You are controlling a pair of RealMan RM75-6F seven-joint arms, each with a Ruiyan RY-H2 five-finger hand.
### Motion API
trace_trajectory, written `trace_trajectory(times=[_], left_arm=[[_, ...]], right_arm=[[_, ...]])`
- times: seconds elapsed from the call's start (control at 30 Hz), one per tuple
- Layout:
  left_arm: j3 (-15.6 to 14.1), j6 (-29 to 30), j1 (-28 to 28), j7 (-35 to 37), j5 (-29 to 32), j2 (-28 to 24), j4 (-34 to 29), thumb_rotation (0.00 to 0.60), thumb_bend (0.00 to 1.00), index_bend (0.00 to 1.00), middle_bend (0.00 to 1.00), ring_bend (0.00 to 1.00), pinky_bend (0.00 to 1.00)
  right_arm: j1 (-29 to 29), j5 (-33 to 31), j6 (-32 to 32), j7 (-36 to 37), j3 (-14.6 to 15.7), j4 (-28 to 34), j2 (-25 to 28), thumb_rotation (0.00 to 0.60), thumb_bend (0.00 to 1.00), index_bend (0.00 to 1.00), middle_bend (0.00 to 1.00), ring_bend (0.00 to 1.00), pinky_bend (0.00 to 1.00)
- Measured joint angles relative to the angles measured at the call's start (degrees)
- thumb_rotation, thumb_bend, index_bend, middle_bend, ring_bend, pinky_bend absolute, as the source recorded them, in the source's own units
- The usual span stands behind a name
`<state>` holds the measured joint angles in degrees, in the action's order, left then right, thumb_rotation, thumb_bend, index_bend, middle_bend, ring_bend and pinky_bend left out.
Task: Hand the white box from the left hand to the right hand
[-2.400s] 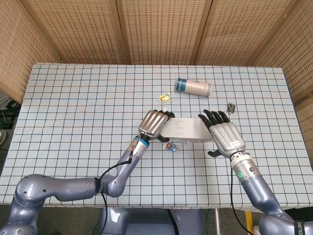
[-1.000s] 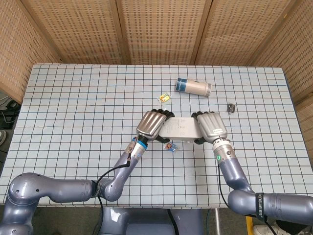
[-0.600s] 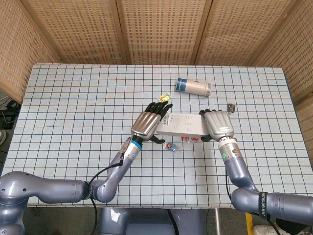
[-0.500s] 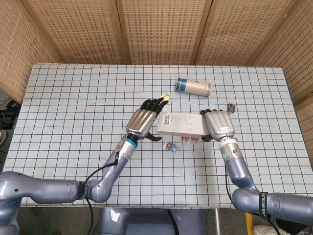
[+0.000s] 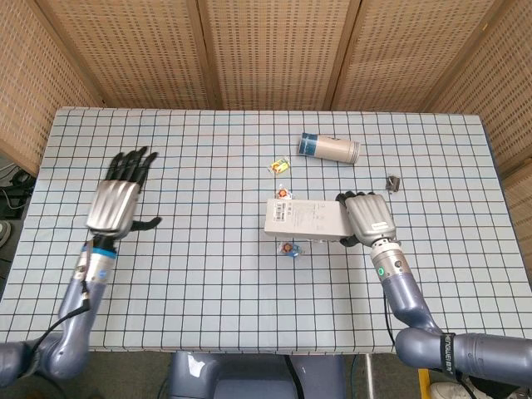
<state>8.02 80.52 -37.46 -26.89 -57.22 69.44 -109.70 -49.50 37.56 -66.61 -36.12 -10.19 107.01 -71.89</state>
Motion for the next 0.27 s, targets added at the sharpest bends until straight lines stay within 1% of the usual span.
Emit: trace_trajectory(times=[0.1,0.2,0.27], left_arm=[[-4.9,3.5,6.8,4.8,-3.8,-2.5,0.3,0.6,0.0,0.0,0.0,0.0,0.0],[-8.7,6.3,12.8,10.2,-6.2,-4.4,2.4,0.6,0.0,0.0,0.0,0.0,0.0],[-10.1,7.5,15.9,13.3,-7.1,-5.2,4.2,0.6,0.0,0.0,0.0,0.0,0.0]], right_arm=[[0.2,0.9,-0.1,0.2,0.1,0.2,-0.8,0.6,0.32,0.66,0.63,0.61,0.66],[0.2,1.4,-0.5,-0.1,0.3,0.6,-1.5,0.6,0.33,0.66,0.63,0.62,0.66],[0.2,1.7,-0.8,-0.6,0.4,1.1,-1.9,0.6,0.33,0.66,0.63,0.62,0.66]])
